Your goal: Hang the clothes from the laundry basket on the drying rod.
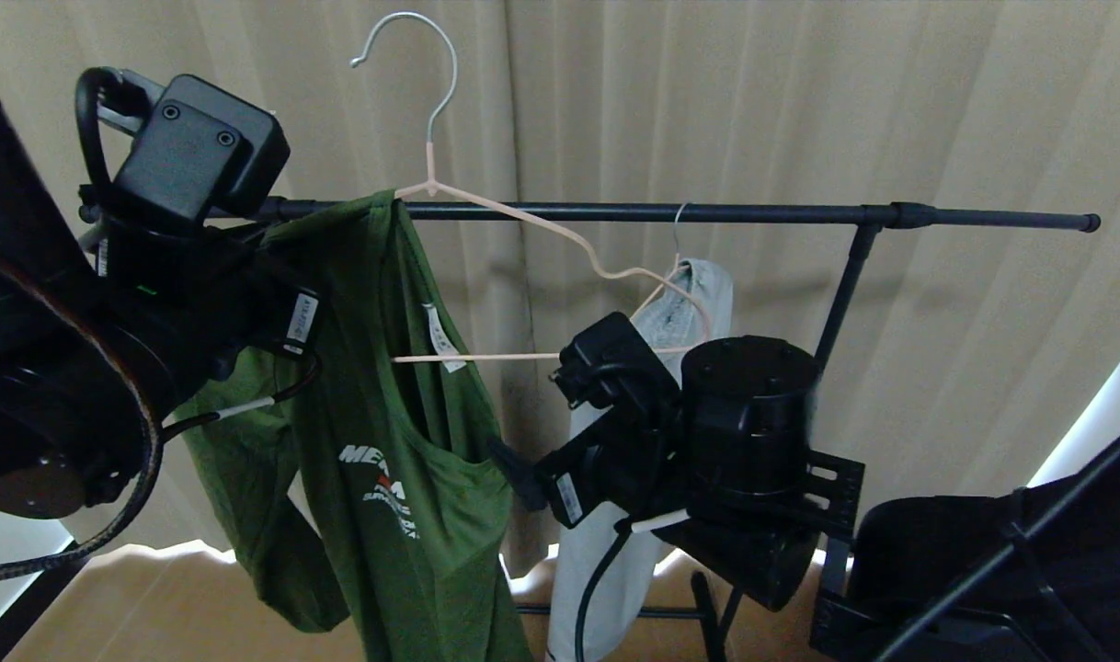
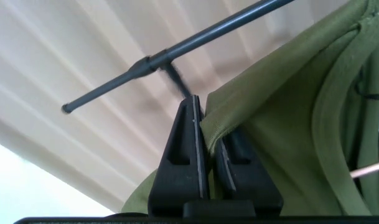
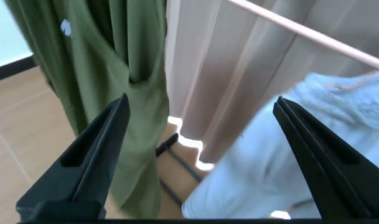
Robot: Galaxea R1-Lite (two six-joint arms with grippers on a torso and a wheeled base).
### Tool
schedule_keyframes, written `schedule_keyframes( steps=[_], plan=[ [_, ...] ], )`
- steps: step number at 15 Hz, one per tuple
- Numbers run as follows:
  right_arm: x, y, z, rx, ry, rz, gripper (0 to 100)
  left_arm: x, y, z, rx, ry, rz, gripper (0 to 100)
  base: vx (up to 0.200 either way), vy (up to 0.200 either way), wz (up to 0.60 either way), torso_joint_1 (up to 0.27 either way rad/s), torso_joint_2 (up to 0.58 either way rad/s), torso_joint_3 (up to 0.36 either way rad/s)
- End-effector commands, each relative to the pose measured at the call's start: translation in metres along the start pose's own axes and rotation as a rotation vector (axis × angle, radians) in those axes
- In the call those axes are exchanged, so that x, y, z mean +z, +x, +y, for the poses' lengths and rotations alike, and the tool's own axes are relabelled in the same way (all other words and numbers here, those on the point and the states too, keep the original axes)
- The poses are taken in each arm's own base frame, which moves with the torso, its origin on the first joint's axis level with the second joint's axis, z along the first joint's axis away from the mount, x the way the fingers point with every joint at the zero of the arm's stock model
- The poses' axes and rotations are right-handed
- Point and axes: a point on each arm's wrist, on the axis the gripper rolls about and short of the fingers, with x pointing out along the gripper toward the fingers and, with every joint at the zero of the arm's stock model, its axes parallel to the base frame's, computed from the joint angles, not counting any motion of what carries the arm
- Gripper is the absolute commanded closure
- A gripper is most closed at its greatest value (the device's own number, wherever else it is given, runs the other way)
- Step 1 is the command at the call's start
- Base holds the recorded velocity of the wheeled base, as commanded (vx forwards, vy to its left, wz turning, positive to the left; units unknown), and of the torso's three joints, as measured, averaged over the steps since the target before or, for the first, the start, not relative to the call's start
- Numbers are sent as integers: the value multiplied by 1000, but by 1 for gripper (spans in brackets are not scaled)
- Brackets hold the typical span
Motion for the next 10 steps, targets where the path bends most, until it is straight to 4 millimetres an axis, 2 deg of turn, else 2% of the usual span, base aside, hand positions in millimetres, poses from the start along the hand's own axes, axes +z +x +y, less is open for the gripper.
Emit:
schedule_keyframes(
  steps=[1,10],
  plan=[
    [-7,13,3,0,-5,19,0,2,-2,-2,-10,-2,-9,100,0,0,0,0,0,0],
    [-10,16,4,0,-5,25,0,7,-9,0,-20,-16,-35,100,0,0,0,0,0,0]
  ],
)
